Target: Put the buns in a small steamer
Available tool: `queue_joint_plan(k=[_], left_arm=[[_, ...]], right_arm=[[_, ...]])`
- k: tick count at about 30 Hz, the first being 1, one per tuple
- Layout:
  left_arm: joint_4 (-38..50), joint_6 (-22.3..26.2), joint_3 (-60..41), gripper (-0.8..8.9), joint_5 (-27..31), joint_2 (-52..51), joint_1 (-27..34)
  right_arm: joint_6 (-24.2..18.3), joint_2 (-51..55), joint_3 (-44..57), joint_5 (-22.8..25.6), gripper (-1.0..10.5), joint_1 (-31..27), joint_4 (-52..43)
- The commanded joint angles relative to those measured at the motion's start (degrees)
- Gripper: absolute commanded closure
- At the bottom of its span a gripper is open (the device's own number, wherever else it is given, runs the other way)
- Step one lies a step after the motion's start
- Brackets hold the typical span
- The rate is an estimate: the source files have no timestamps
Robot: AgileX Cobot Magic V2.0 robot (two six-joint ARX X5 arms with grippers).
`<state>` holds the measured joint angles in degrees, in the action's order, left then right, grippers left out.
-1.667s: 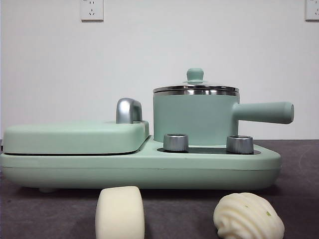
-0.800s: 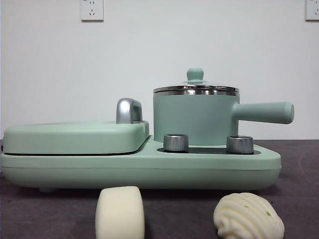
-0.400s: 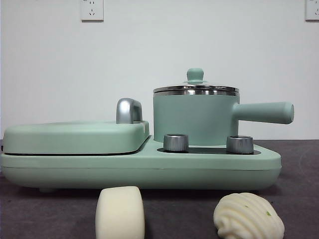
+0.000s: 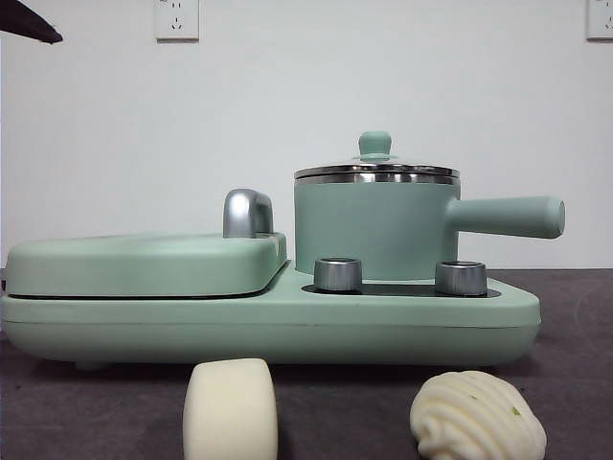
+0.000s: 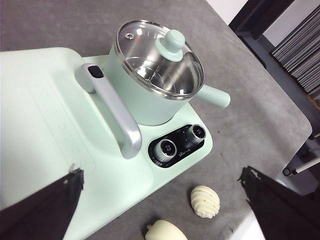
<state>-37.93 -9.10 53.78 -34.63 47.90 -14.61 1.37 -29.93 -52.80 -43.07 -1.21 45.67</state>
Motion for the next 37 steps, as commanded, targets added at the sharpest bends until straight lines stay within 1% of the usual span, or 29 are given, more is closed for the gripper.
queue_joint_plan(k=[1,5,8,11,15,18,24,28,32,35,37], left_arm=[[0.7,-0.7,2.5,2.95,-0.3,2.5,-0.9],[-0.3,-0.5,7.3,2.96,-0.3,8.0,-3.0],[-2.3,0.3,13.0,3.22,-0.3,14.0,-5.3],[-5.9,2.4,20.4,3.22,-0.3,21.1,-7.3],[-12.1,6.4,31.8,3.22,-0.2,31.4,-9.9],[-16.1,8.1,39.7,3.22,0.8,38.5,-11.6],[-23.4,10.0,55.4,3.22,6.0,52.7,-14.4],[-29.3,10.7,67.3,3.22,13.4,61.7,-16.5],[-34.1,12.8,77.9,3.22,18.9,69.3,-18.8],[-34.2,12.8,82.6,3.23,22.1,73.1,-20.5],[-32.7,13.0,83.6,3.22,23.1,74.5,-21.6]], right_arm=[[0.3,-0.3,-0.8,-0.5,4.6,0.0,-0.4],[1.7,-0.3,-0.8,-0.4,4.6,0.0,-0.3],[2.8,-0.3,-0.8,-0.5,4.6,0.0,-0.1],[2.8,-0.3,-0.8,-0.5,4.6,0.0,0.0],[2.8,-0.3,-0.8,-0.5,4.6,0.0,0.0],[2.8,-0.3,-0.8,-0.5,4.6,0.0,0.0],[3.2,-0.3,-0.8,-0.5,4.6,0.0,0.0],[3.2,-0.3,-0.8,-0.4,4.6,0.0,0.0],[3.1,-0.3,-0.8,-0.4,4.6,0.0,0.0],[3.1,-0.3,-0.8,-0.4,4.6,0.0,0.0],[3.2,-0.3,-0.8,-0.4,4.6,0.0,0.0]])
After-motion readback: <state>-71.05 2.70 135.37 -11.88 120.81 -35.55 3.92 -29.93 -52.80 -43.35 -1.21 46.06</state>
